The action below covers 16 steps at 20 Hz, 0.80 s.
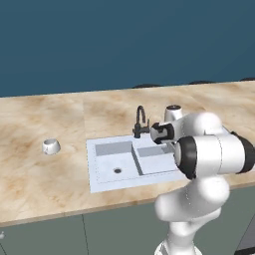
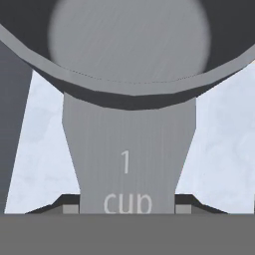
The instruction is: Move any existing items from the left basin to the right basin for drying. Then move the mug from the counter to the left basin of the sink for washing.
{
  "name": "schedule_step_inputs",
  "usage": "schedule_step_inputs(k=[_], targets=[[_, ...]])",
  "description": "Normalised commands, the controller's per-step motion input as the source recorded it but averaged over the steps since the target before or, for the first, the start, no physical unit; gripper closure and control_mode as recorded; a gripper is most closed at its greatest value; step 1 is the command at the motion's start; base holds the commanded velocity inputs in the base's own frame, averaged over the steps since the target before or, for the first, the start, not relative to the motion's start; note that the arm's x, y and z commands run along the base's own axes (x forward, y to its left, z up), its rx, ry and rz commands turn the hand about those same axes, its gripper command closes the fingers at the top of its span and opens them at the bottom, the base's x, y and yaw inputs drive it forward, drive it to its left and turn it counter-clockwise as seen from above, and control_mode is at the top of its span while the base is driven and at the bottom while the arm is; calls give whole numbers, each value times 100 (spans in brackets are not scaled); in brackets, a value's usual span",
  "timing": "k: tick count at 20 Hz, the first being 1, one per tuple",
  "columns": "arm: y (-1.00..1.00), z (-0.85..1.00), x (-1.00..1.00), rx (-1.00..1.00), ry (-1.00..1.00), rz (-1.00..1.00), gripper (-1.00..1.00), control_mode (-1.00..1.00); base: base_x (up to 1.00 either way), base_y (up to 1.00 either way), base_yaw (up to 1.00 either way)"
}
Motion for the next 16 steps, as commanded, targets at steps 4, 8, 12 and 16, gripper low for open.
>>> schedule_step_inputs(k=[4,8,12,16], targets=[[-4,-26,16,0,0,0,100,-100,0,0,0],[0,-21,17,0,0,0,100,-100,0,0,0],[-1,-23,19,0,0,0,100,-100,0,0,0],[-3,-25,20,0,0,0,100,-100,0,0,0]])
